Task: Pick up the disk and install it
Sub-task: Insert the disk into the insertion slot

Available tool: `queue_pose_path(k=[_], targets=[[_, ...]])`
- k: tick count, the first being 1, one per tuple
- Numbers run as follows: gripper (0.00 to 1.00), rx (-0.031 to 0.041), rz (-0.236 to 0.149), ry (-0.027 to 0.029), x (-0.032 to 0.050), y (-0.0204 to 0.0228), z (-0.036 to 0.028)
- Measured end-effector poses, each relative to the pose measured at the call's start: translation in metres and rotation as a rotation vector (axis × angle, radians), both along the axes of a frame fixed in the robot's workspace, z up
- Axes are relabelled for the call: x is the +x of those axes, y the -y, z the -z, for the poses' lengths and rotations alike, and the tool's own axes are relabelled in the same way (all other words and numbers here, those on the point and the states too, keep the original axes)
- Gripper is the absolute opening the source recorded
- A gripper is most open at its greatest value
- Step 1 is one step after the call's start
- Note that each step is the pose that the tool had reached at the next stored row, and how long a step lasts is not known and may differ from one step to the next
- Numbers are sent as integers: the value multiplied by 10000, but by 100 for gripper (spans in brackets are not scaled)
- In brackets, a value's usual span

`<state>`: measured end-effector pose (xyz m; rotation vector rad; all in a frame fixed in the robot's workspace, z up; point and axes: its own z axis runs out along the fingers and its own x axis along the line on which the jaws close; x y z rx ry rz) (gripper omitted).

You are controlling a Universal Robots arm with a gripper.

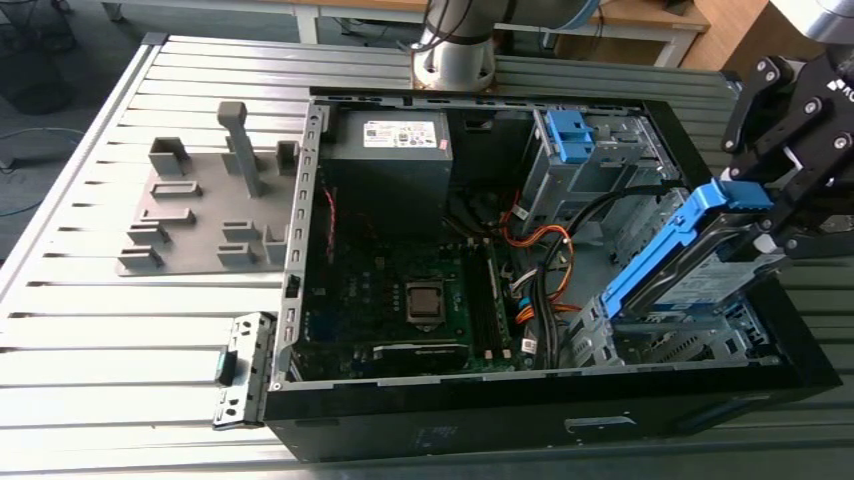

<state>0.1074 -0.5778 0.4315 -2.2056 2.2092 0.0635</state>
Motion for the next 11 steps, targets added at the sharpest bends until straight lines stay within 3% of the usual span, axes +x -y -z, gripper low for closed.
queue_pose_path(k=[6, 11], targets=[[36, 13, 65, -1, 5, 16, 42], [36, 13, 64, -3, 6, 21, 139]])
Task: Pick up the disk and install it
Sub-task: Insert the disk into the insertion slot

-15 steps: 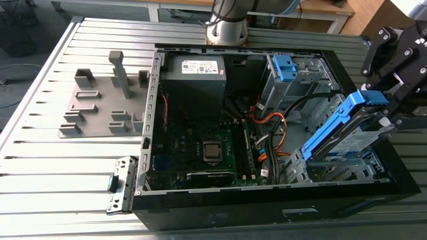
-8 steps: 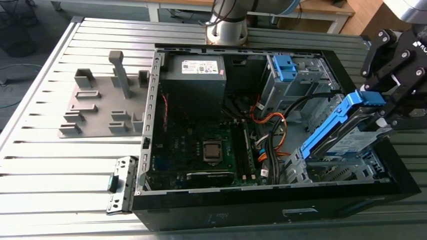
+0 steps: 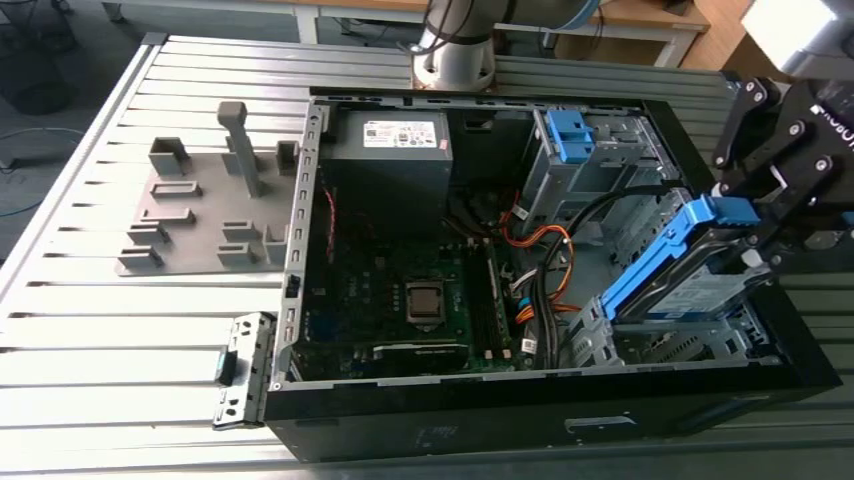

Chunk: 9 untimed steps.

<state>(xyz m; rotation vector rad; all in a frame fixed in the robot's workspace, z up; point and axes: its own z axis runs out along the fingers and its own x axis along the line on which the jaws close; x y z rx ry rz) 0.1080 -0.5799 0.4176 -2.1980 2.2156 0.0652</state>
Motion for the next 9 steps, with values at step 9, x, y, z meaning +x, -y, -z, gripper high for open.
queue_pose_path(k=[9], targets=[[36, -1, 0, 0, 0, 0, 92]])
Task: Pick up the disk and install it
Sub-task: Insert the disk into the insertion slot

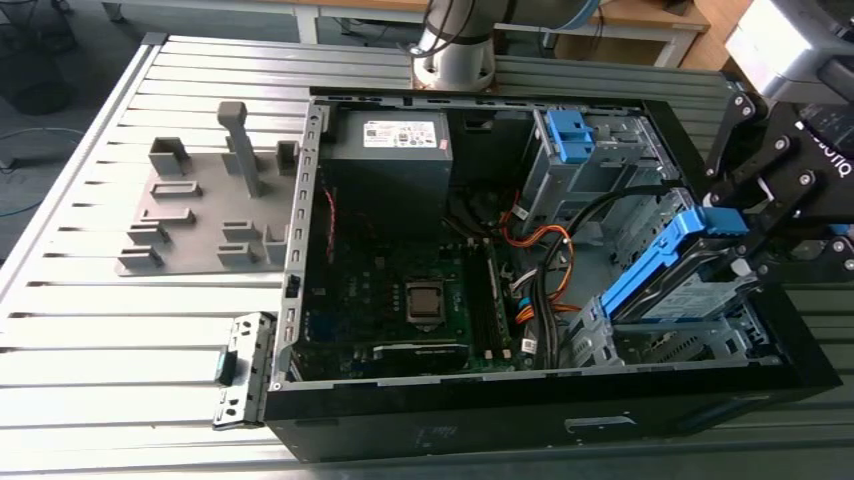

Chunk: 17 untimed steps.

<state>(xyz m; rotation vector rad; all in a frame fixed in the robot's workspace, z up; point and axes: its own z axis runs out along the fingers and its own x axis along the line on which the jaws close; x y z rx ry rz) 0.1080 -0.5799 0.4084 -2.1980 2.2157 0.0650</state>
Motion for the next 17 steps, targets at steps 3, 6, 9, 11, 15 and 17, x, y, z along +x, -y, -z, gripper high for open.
queue_pose_path(k=[3, 6, 9, 11, 15, 17], targets=[[36, -2, 0, 0, 0, 0, 1], [36, 0, 0, 0, 0, 0, 2], [43, -2, 0, 0, 0, 0, 2], [49, 2, 0, 1, 0, 0, 4], [49, -1, 0, 0, 0, 0, 3], [48, 0, 0, 0, 0, 0, 4]])
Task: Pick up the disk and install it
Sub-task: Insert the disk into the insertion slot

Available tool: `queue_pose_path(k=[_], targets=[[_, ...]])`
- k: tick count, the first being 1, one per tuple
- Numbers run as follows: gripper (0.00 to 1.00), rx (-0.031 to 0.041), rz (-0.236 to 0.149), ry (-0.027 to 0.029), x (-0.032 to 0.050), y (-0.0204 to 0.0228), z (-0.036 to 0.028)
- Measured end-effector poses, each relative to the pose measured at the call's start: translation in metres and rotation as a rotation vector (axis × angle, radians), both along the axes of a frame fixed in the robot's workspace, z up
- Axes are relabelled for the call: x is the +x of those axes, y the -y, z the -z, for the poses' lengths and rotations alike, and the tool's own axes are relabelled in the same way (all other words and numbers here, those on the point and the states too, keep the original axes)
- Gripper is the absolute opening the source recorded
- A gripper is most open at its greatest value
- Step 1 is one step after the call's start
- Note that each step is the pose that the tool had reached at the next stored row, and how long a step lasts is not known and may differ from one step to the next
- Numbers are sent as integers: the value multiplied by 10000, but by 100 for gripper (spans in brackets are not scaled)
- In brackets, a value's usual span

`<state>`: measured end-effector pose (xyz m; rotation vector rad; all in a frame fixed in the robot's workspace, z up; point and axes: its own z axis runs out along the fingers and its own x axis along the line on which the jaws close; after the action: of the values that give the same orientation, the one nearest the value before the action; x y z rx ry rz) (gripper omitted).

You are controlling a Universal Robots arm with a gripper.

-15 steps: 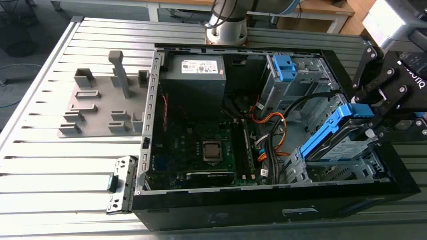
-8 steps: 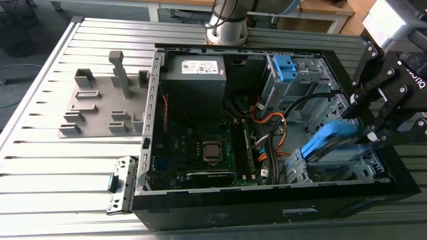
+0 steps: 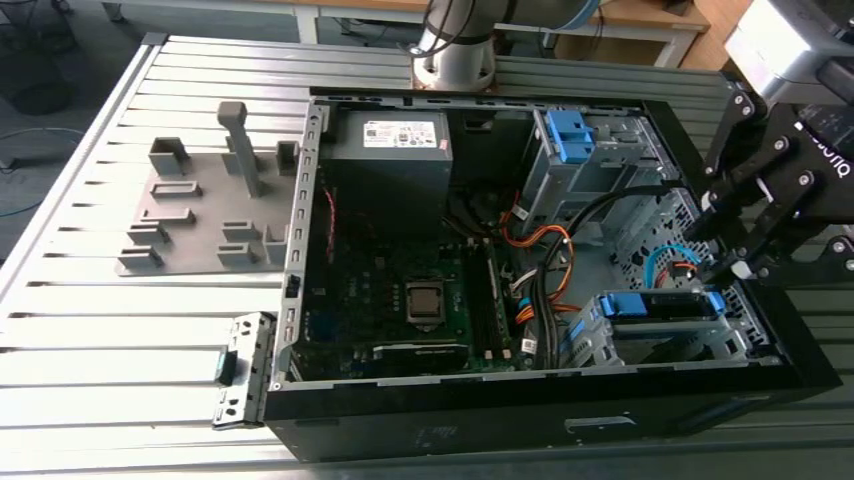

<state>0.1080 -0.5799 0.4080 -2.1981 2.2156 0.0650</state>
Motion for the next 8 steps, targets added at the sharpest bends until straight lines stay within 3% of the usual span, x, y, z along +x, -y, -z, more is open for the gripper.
queue_pose_path(k=[2, 6, 8], targets=[[36, 0, 0, 0, 0, 0, 0], [24, 0, 0, 0, 0, 0, 1], [13, 0, 0, 0, 0, 0, 2]])
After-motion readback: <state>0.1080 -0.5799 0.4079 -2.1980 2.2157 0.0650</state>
